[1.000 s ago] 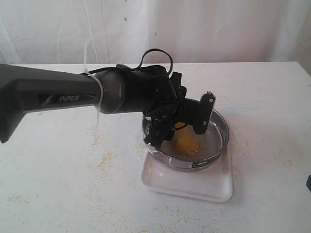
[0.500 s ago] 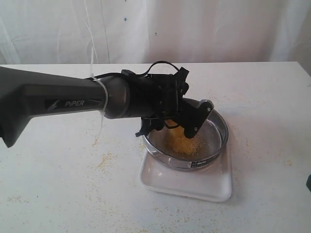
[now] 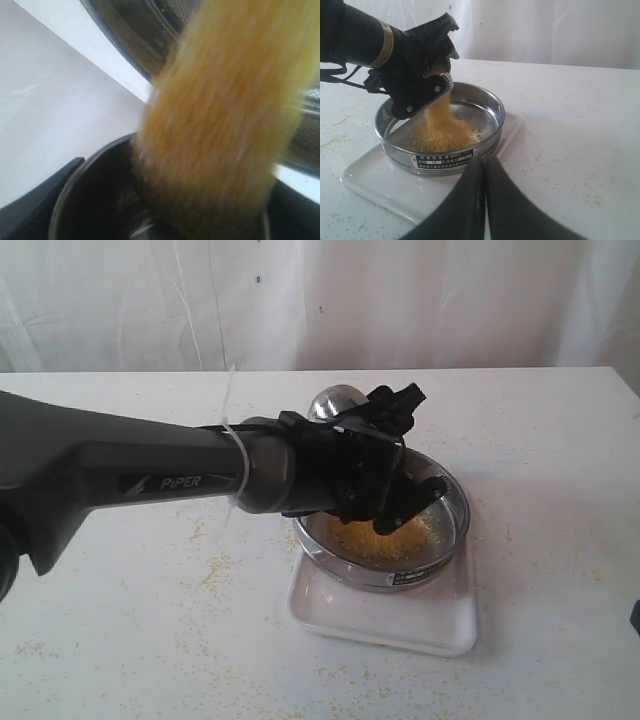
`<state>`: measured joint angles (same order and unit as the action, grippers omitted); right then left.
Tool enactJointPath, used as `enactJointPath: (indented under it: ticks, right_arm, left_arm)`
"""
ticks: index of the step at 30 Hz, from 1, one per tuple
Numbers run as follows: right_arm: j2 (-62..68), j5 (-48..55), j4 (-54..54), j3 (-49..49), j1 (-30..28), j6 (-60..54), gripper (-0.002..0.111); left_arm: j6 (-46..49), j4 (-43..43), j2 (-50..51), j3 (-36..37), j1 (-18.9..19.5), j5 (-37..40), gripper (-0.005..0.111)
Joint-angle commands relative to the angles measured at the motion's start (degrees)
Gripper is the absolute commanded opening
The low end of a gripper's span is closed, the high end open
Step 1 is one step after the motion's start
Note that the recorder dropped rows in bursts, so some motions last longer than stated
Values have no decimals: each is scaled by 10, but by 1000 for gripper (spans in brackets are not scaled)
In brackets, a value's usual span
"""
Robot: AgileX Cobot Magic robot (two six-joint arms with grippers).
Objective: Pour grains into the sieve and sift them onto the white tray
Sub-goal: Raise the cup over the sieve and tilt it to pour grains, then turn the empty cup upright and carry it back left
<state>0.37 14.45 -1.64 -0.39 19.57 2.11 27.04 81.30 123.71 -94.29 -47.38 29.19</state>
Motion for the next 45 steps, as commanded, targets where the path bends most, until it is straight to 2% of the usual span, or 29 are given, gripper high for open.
enactJointPath:
  ticks: [1,4,10,16,19,23,28,30,34,38,42,45]
  right_arm:
    - [-4,-4,-1,4,-2,1,0]
    - [-4,-4,-1,4,-2,1,0]
    - [-4,-4,-1,4,-2,1,0]
    - [-4,-4,-1,4,-2,1,0]
    - [-4,-4,-1,4,-2,1,0]
    - [-4,-4,-1,4,-2,1,0]
    - [-4,-4,-1,4,-2,1,0]
    - [-4,-4,-1,4,-2,1,0]
    - [-4,-4,-1,4,-2,1,0]
    - [-4,-4,-1,4,-2,1,0]
    - [-4,-4,-1,4,-2,1,0]
    - [-4,-4,-1,4,-2,1,0]
  left_arm:
    - [-50,96,-3,-5,-14,46,0]
    - [-73,162,-3,-5,-27,74,0]
    - [-75,187,-3,-3,-38,109,0]
    - [-34,187,-3,61,-47,142,0]
    - [-18,187,-5,64,-53,177,0]
    - [-34,187,-5,57,-51,170,0]
    - [-101,187,-28,55,-59,174,0]
    - [-158,187,-42,55,-59,188,0]
    - [-385,185,-95,55,-58,202,0]
    - [-605,98,-177,69,-45,176,0]
    - [-760,19,-278,154,3,85,0]
    - [-880,15,-344,243,62,0,0]
